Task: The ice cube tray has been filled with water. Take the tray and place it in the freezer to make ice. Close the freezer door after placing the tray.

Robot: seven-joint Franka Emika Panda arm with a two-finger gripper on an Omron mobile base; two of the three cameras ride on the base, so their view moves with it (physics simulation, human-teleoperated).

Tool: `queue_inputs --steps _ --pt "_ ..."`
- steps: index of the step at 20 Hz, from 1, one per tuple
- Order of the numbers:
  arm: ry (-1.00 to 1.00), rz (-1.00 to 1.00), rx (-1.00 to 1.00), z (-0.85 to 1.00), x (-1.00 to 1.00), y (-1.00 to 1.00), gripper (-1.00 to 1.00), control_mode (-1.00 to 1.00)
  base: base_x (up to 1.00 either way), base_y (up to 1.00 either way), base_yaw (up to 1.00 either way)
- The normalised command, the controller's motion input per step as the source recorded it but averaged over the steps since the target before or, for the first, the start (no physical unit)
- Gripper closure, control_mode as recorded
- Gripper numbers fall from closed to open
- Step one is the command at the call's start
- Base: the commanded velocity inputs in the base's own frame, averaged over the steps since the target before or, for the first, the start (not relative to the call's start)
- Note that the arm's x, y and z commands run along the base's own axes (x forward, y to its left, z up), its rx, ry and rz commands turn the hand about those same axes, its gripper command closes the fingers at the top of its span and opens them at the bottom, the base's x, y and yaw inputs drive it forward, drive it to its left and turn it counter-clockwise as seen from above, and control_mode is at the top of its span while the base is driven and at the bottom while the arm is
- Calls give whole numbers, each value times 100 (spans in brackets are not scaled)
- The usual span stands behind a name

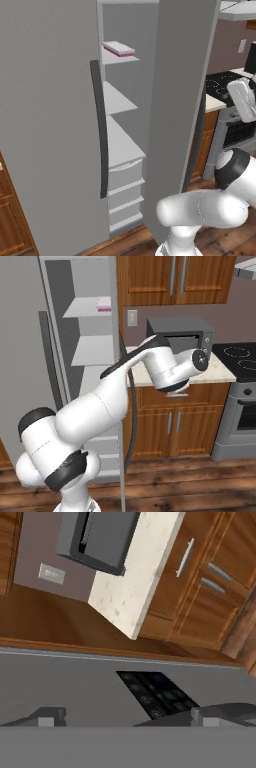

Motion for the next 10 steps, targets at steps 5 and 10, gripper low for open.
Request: queue_inputs --steps 5,10 --pt "-10 6 12 -27 22 -16 -100 -100 0 0 0" --pt "0 11 7 -48 1 3 -100 -100 0 0 0"
